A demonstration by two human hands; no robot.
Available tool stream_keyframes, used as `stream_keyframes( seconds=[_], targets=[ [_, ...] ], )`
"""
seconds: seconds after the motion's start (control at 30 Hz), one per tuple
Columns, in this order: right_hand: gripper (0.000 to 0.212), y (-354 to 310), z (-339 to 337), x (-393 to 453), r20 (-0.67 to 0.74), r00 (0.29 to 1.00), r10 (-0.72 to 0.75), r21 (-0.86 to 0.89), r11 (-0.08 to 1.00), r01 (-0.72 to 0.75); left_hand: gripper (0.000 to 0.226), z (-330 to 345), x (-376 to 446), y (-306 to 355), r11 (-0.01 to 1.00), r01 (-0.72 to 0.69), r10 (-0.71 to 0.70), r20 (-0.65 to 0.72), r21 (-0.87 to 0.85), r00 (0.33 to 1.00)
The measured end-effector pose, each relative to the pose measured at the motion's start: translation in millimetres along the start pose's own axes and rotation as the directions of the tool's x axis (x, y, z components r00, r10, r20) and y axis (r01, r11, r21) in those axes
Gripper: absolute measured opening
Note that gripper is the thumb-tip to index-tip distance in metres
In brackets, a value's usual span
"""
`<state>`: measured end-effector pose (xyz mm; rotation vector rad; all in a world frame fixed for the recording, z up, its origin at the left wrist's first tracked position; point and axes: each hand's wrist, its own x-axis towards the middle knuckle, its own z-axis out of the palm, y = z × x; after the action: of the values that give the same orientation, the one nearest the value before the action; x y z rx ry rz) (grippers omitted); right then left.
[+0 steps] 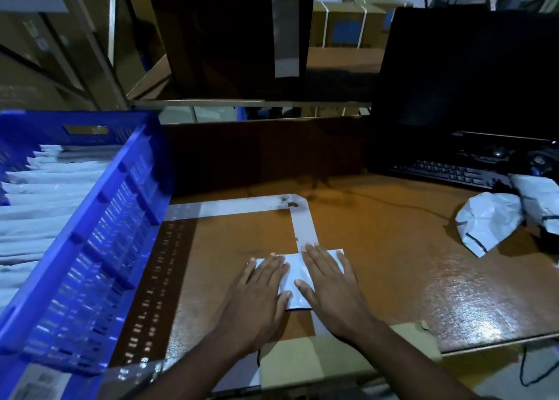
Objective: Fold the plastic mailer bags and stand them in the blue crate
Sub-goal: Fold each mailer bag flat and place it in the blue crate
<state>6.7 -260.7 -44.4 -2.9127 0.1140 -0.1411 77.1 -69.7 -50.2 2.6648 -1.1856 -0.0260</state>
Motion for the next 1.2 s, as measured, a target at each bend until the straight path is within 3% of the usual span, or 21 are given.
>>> stream_keyframes(
  seconds=[0.5,0.63,0.77,0.9,1.2],
  targets=[
    [0.087,25,-3,-24,0.086,0.978,0.189,-0.050,0.981,-0.185,0.084,2,-14,-11,0.998,0.064,-0.065,0.036,0.028,0.997],
    [0.090,23,-8,-35,0.063,0.965,0.255,0.033,0.966,-0.257,0.090,-7,-23,-20,0.988,0.103,-0.106,-0.023,-0.119,0.994],
    [0.063,16,-16,-58,-0.039,0.970,0.241,0.310,0.926,-0.218,0.086,-9,-40,-29,0.968,0.032,-0.040,-0.028,-0.250,0.999],
    [0.037,9,-7,-79,-0.040,0.985,0.168,0.420,0.897,-0.136,0.065,-4,-55,-34,0.955,-0.050,0.027,-0.084,-0.291,0.996],
    [0.016,-7,-4,-78,-0.175,0.957,0.232,0.276,0.944,-0.178,0.043,-20,-51,-32,0.952,0.009,-0.061,-0.161,-0.305,0.985]
  ],
)
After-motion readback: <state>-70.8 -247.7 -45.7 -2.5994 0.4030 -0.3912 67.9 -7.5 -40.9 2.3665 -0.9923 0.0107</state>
